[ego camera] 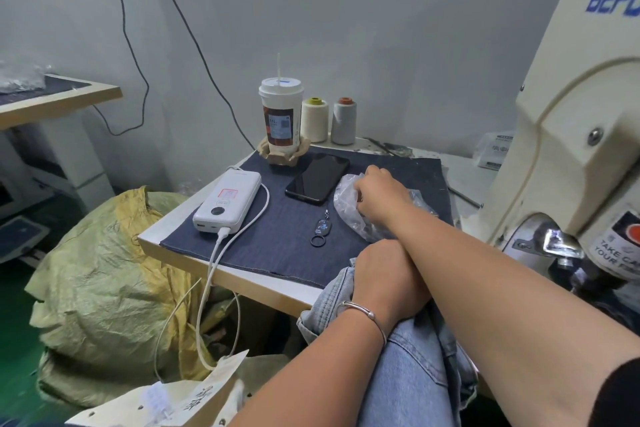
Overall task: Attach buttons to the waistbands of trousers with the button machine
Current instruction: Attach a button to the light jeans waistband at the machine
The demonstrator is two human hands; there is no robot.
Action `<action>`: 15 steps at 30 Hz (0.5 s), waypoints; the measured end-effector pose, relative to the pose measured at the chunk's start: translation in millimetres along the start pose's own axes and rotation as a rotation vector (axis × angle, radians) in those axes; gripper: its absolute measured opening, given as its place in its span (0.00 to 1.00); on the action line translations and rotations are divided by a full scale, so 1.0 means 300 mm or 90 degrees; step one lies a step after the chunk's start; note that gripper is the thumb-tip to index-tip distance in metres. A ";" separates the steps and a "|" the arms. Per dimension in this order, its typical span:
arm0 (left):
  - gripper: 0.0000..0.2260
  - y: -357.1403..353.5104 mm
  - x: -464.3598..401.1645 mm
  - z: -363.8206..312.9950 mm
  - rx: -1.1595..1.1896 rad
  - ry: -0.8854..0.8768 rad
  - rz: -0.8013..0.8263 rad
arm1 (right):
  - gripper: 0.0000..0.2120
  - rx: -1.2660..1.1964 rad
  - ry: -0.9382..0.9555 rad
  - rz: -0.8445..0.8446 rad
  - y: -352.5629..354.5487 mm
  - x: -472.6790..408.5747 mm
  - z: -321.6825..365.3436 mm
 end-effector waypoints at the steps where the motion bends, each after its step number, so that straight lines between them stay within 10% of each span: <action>1: 0.08 0.001 -0.001 0.001 0.000 -0.001 0.001 | 0.10 0.005 0.002 0.003 0.000 -0.001 0.002; 15: 0.08 -0.002 -0.004 0.001 -0.023 0.001 0.006 | 0.14 0.044 -0.094 -0.009 0.010 0.020 -0.016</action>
Point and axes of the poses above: each hand's wrist, its own x-axis away from the middle knuckle, its own y-axis out of the back of the hand, z = x × y, the point moved 2 cm from there along -x, towards the middle knuckle, and after that the axes turned 11 degrees about z, right-handed, at the moved point
